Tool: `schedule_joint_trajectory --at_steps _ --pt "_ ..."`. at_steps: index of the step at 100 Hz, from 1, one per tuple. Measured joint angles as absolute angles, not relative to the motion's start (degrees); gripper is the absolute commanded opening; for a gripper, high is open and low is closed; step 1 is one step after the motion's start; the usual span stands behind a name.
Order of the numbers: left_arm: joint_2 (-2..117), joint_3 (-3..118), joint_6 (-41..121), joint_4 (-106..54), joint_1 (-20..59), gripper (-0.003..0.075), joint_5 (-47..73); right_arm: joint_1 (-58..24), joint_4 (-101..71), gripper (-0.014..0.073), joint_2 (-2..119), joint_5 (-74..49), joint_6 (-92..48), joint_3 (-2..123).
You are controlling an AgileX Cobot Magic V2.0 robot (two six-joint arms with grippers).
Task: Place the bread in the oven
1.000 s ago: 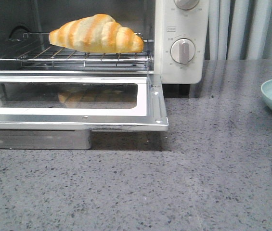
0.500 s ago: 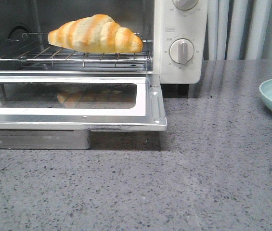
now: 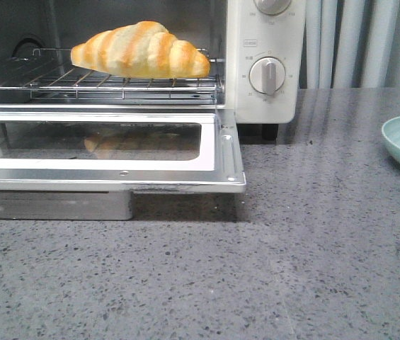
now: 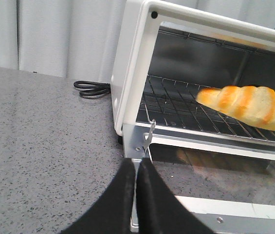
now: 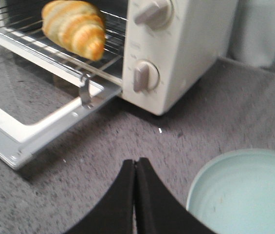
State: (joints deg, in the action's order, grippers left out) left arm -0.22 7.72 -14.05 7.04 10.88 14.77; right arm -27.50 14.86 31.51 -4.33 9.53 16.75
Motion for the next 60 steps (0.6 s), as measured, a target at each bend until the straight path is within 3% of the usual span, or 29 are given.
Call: schedule_joint_trajectory --at_steps 60 --pt "-0.22 7.72 -14.05 7.04 10.88 -0.0021 14.77 -7.43 10.04 -0.0057 9.75 -2.37 9.53 -0.57"
